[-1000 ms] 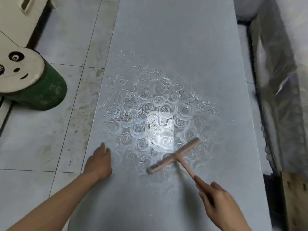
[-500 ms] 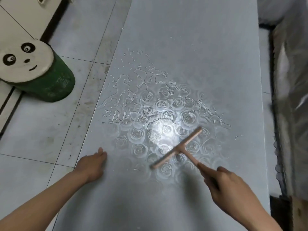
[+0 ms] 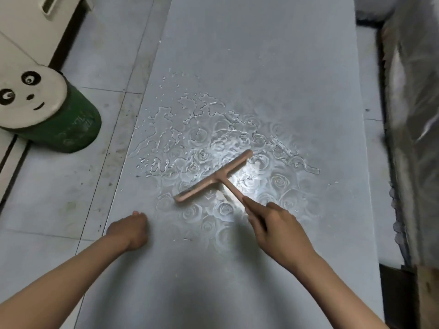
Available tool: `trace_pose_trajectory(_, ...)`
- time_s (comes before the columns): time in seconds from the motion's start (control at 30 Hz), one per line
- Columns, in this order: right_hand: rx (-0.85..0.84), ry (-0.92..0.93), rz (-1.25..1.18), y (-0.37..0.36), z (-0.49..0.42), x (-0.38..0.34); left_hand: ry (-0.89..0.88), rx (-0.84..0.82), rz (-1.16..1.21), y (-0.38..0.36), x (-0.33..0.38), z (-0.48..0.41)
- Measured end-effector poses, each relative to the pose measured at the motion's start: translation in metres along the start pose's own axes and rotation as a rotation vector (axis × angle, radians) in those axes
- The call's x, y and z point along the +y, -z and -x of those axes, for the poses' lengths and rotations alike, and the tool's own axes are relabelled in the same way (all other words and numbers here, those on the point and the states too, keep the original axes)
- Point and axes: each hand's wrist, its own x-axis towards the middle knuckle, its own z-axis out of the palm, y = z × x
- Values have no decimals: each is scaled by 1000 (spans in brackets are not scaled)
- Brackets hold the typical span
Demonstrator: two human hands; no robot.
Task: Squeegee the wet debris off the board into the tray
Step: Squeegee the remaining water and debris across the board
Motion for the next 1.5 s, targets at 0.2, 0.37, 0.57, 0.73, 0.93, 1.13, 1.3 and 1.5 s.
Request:
trace_pose_trajectory(0.2, 15, -217, -51, 54, 95, 102, -51, 232, -39, 30, 54, -4)
trace_pose_trajectory(0.37, -22, -287, 6, 67, 114, 165, -89, 185, -28, 43, 87, -20)
trace_pose_trajectory(0.57, -78, -10, 69, 40, -9, 129, -67, 115, -130, 38, 95, -40)
trace_pose_trajectory(0.73, -71, 99, 149, 85, -29, 125, -105, 138, -201, 45, 89, -45)
trace_pose_trajectory(0.93, -227, -126, 207, 156, 35, 204, -148, 159, -249, 48, 84, -44)
trace_pose_trajectory(1.13, -209, 36, 212, 104, -43, 178, -208, 186, -298, 51, 75, -43)
trace_pose_trajectory(1.3, -184, 165, 371, 99, -116, 128, -227, 218, -313, 52, 74, -41)
trace_pose_trajectory(1.5, -286, -84, 299, 193, -43, 188, -229, 217, -290, 53, 72, -40)
